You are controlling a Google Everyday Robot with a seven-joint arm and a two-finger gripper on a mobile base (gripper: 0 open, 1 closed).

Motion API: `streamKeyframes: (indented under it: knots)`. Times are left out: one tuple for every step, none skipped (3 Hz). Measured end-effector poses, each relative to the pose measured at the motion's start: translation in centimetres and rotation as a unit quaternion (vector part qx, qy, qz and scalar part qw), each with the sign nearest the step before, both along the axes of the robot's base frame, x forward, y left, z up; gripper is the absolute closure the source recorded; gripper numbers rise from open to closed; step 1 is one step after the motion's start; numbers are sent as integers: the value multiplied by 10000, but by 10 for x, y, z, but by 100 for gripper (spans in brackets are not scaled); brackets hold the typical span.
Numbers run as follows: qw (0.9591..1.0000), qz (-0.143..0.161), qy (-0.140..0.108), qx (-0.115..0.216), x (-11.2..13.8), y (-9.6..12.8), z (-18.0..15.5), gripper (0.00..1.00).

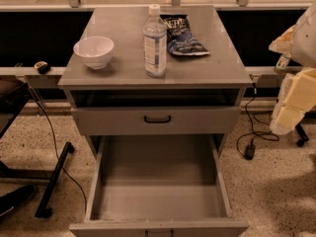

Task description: Place blue plastic bottle into middle drawer

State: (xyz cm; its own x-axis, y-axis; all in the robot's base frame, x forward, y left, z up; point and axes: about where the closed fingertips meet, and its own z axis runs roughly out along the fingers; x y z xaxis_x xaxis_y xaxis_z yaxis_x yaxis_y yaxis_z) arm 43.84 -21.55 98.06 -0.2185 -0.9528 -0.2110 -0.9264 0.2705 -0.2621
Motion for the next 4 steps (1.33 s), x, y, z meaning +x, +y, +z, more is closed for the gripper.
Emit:
streamKeyframes:
  knots:
    - [10000, 0, 0, 0, 0, 0, 0, 0]
    - [9984, 288, -258, 415, 18, 18, 5, 0]
    - [9900, 577, -710, 1071, 72, 54, 19, 0]
    - [9762, 761, -1181, 1651, 129, 99, 43, 0]
